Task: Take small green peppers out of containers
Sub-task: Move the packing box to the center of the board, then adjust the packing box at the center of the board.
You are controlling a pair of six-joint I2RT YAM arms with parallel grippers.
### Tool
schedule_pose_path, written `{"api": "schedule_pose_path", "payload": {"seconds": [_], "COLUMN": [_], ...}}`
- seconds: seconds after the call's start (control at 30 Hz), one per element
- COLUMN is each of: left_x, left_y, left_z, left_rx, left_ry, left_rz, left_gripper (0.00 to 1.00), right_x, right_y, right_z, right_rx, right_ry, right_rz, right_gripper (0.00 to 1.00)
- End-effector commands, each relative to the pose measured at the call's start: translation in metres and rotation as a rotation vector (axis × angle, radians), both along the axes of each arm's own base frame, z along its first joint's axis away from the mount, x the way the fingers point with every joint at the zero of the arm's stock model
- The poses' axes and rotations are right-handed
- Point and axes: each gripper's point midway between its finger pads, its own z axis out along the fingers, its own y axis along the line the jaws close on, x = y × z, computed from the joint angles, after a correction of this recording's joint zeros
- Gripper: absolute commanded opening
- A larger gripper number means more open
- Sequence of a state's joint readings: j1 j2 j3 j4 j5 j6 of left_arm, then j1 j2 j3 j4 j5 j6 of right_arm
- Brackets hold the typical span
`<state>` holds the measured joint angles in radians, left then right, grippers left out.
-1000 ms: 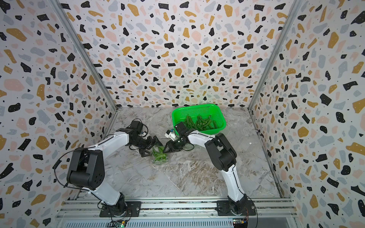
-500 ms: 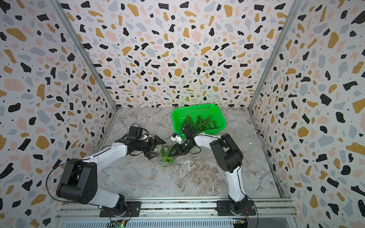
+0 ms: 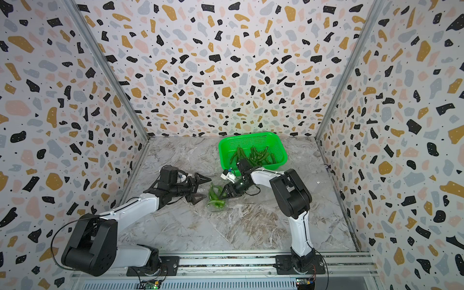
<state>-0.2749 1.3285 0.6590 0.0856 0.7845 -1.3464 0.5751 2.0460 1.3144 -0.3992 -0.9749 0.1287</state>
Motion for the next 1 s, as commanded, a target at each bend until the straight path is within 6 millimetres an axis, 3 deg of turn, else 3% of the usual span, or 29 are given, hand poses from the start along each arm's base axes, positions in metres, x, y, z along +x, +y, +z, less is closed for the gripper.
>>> {"api": "schedule_pose_path", "payload": {"seconds": [0.0,0.27,0.47,0.53,0.63,0.7,0.8,0.97], "left_x": [-0.022,-0.08,-0.11,-0.126,-0.14,-0.134,-0.107,-0.04], "left_y": [-0.009,0.009,0.019,0.03,0.043,0.05,0.06,0.061], "left_z": [0.01,-0.016,-0.028,-0.026,-0.015,-0.005,0.006,0.013], "left_rx": [-0.029,0.098,0.143,0.221,0.312,0.382,0.513,0.66], "left_ry": [0.008,0.17,0.253,0.283,0.289,0.237,0.144,0.024], "left_rz": [-0.09,-0.186,-0.209,-0.239,-0.27,-0.275,-0.29,-0.333], "left_gripper": [0.95,0.95,0.96,0.96,0.96,0.96,0.96,0.96], "right_x": [0.013,0.047,0.045,0.048,0.058,0.064,0.061,0.019], "right_y": [-0.002,0.018,0.046,0.048,0.033,0.014,-0.021,-0.059], "right_z": [0.015,0.025,0.033,0.034,0.044,0.056,0.068,0.062], "right_rx": [-0.018,-0.039,-0.072,-0.102,-0.135,-0.147,-0.16,-0.193], "right_ry": [-0.101,-0.169,-0.216,-0.225,-0.225,-0.221,-0.195,-0.132], "right_rz": [0.021,0.042,0.09,0.079,0.012,-0.052,-0.131,-0.145], "right_gripper": [0.6,0.61,0.61,0.61,0.62,0.62,0.62,0.62]}}
